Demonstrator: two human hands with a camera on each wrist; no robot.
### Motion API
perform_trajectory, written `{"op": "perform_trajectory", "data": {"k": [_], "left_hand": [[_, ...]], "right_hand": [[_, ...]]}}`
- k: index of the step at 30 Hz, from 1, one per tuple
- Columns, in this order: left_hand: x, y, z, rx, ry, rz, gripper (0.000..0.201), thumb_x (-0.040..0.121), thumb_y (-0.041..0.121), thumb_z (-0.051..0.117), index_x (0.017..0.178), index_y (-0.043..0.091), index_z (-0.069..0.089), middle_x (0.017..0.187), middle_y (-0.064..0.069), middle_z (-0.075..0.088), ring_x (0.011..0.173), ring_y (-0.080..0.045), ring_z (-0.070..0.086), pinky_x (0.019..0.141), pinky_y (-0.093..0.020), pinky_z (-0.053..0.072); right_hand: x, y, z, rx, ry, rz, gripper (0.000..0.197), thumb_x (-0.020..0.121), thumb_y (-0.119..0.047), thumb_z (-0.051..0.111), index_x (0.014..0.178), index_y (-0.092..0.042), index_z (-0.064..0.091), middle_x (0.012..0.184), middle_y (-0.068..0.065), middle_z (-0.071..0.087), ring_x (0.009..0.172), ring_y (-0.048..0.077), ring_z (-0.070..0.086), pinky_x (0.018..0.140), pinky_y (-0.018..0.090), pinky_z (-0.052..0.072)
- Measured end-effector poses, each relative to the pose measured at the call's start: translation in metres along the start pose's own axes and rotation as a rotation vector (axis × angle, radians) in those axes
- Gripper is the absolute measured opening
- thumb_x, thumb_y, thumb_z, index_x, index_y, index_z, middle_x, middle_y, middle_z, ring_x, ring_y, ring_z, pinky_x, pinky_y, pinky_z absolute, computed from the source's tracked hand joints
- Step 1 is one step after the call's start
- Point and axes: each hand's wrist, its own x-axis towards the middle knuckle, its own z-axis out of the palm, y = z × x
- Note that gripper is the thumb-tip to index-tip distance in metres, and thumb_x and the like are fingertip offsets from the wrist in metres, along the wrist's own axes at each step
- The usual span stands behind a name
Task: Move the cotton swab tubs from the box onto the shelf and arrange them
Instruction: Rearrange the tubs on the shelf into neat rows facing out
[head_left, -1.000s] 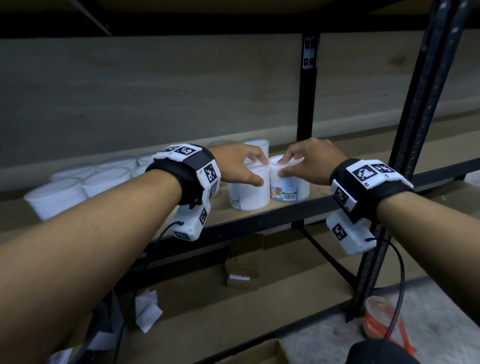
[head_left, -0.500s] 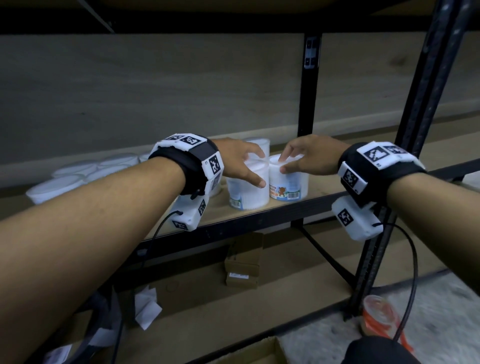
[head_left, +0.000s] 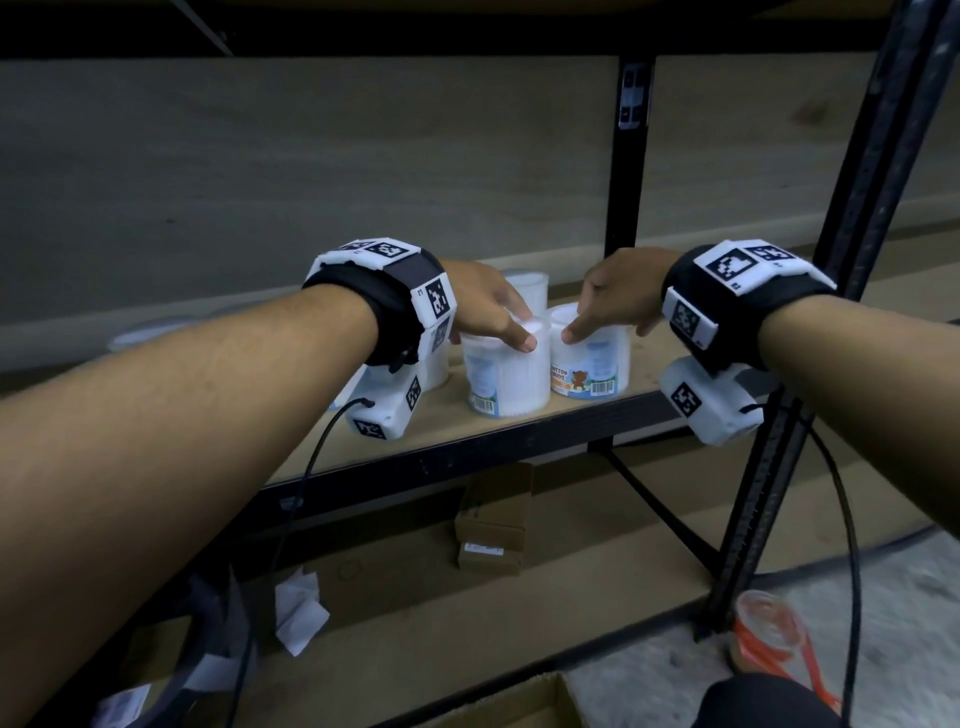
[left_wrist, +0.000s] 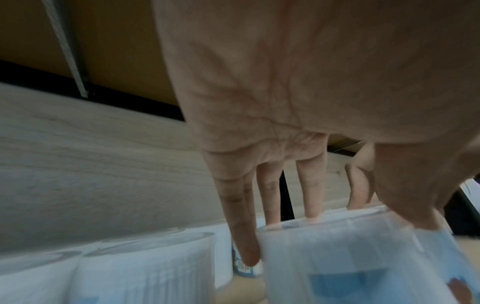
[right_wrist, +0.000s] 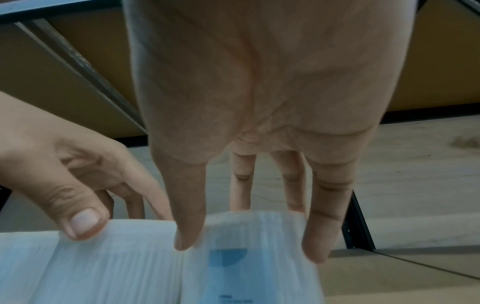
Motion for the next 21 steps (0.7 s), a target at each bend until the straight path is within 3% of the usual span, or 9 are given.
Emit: {"op": "perform_trajectory", "data": {"k": [4,8,11,14,16,21], "left_hand": [[0.001,0.002,0.001,-0.019,0.037,-0.024,0.06,0.076,0.06,0.071,0.127,0.028,0.063,0.117,0.006,0.061,0.104,-0.019,0.063,0.087,-0.039,0.058],[0.002,0.003,0.003,-0.041,0.084,-0.065,0.065,0.068,0.067,0.073,0.116,0.024,0.065,0.103,0.007,0.06,0.098,-0.022,0.066,0.08,-0.04,0.061],[0.002,0.002,0.005,0.013,0.093,-0.074,0.073,0.069,0.072,0.067,0.125,0.026,0.06,0.125,0.003,0.059,0.111,-0.02,0.06,0.093,-0.038,0.054],[0.0,-0.001,0.004,0.128,0.066,-0.062,0.091,0.071,0.079,0.058,0.147,0.032,0.038,0.155,0.007,0.035,0.14,-0.017,0.036,0.116,-0.037,0.029],[-0.003,-0.002,0.0,0.133,0.037,-0.051,0.093,0.073,0.077,0.058,0.151,0.034,0.03,0.158,0.009,0.029,0.145,-0.015,0.028,0.118,-0.036,0.021],[-0.005,-0.004,-0.003,0.106,-0.023,-0.005,0.065,0.083,0.06,0.062,0.141,0.035,0.047,0.145,0.011,0.046,0.131,-0.017,0.046,0.11,-0.037,0.039]], "right_hand": [[0.001,0.006,0.002,0.138,-0.027,-0.007,0.037,0.072,-0.039,0.083,0.099,-0.017,0.07,0.107,0.0,0.063,0.094,0.024,0.067,0.075,0.041,0.062],[0.0,0.007,0.002,0.16,-0.065,-0.029,0.033,0.08,-0.028,0.079,0.108,-0.016,0.067,0.114,0.001,0.059,0.098,0.021,0.063,0.077,0.039,0.061],[-0.001,0.008,-0.001,0.159,-0.099,-0.024,0.035,0.081,-0.032,0.077,0.112,-0.021,0.065,0.12,0.0,0.057,0.103,0.021,0.06,0.078,0.038,0.06],[-0.007,0.007,-0.007,0.139,-0.115,-0.007,0.043,0.079,-0.051,0.073,0.113,-0.026,0.065,0.119,-0.003,0.057,0.109,0.022,0.058,0.083,0.04,0.058],[-0.01,0.005,-0.01,0.107,-0.094,-0.013,0.052,0.079,-0.057,0.07,0.116,-0.02,0.065,0.117,0.0,0.06,0.106,0.024,0.061,0.085,0.042,0.058],[-0.009,0.002,-0.007,0.099,-0.06,0.041,0.064,0.067,-0.064,0.077,0.108,-0.016,0.068,0.105,0.004,0.067,0.091,0.026,0.068,0.076,0.043,0.061]]}}
